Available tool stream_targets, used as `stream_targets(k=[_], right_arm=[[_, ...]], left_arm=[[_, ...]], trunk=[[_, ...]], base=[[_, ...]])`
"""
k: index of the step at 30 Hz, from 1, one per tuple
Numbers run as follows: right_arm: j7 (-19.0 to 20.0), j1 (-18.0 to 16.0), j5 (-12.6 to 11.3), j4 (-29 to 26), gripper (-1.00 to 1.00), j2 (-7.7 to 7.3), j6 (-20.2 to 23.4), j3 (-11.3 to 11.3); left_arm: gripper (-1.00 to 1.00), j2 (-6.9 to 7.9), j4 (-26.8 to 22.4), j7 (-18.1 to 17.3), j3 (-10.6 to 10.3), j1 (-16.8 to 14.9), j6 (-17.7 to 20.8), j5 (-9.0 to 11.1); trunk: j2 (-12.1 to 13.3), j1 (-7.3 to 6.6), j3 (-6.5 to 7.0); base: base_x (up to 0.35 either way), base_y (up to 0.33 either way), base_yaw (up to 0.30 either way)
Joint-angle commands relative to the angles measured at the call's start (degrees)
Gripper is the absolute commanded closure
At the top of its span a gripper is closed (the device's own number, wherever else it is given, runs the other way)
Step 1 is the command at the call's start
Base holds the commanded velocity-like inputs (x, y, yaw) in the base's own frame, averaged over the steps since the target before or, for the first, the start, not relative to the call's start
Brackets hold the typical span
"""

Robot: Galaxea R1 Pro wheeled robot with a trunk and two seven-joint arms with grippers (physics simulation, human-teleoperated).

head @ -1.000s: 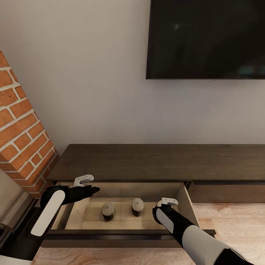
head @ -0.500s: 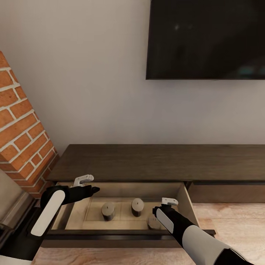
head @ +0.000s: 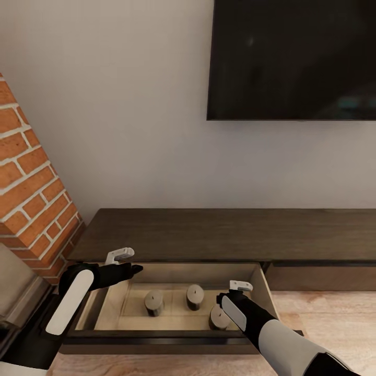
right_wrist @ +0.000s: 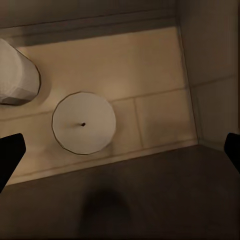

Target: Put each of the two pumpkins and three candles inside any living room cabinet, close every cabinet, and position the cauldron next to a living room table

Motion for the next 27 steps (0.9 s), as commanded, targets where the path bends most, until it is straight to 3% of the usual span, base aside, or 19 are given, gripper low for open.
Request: stream_targets(k=[1, 17, 27], right_arm=[[-0.4, -0.1, -0.3, -0.1, -1.00, -0.05, 0.3, 0.4], [-0.9, -0.4, -1.2, -1.2, -1.00, -0.03, 1.7, -0.6], [-0.9, -1.2, -1.2, -2.1, -1.00, 0.04, 7.2, -9.4]], left_arm=[[-1.00, -0.03, 0.0, 0.6, -0.1, 0.0, 0.1, 0.6], [-1.00, -0.65, 0.3, 0.6, -0.3, 0.0, 0.0, 0.4], [-1.00, -0.64, 0.6, 0.6, -0.3, 0.0, 0.1, 0.1]], trunk=[[0.4, -0.23, 0.14], [6.8, -3.75, 3.01], [10.8, -5.94, 4.80]], base=[[-0.026, 0.000, 0.000], [-0.062, 0.007, 0.000], [0.000, 0.000, 0.000]])
